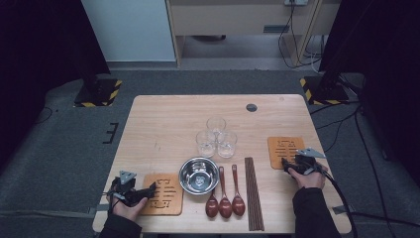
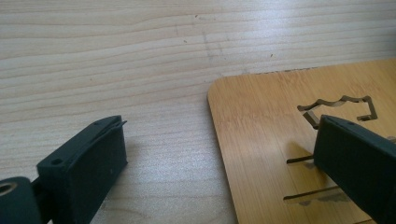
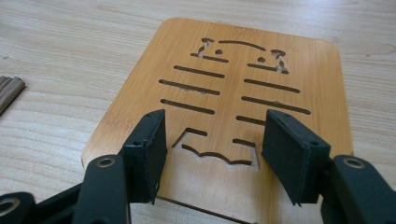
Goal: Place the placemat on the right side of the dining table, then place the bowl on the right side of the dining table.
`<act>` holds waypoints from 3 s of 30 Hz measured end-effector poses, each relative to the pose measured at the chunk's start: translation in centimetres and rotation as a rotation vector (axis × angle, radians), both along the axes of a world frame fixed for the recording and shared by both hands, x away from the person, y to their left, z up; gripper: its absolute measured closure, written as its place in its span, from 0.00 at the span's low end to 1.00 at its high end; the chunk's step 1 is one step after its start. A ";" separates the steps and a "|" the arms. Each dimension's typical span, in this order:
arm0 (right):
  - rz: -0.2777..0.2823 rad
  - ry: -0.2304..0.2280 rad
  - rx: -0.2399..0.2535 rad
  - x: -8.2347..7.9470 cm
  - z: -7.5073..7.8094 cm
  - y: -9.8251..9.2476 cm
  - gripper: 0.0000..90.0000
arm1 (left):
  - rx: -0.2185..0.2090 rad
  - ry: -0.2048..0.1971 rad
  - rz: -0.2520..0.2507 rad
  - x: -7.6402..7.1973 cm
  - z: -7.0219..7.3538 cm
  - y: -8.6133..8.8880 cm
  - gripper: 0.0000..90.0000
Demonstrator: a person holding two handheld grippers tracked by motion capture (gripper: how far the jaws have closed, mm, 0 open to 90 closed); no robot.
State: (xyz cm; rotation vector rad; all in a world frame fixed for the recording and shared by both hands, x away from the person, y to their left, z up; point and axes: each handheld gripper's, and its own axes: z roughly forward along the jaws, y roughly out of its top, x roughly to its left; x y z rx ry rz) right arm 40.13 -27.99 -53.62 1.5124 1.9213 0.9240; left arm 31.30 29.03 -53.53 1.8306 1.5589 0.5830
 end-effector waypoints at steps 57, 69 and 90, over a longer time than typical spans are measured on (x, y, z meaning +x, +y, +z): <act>0.351 -0.183 0.289 -0.5 10.8 5.3 0.44 | -0.001 0.000 0.000 0.0 0.0 0.0 0.02; 0.449 -0.172 0.303 -0.6 11.9 8.9 0.45 | -0.001 0.000 0.000 0.0 0.0 0.0 0.02; 0.539 -0.120 0.345 -0.8 11.4 13.6 0.55 | 0.001 0.003 0.005 0.1 0.0 0.0 0.00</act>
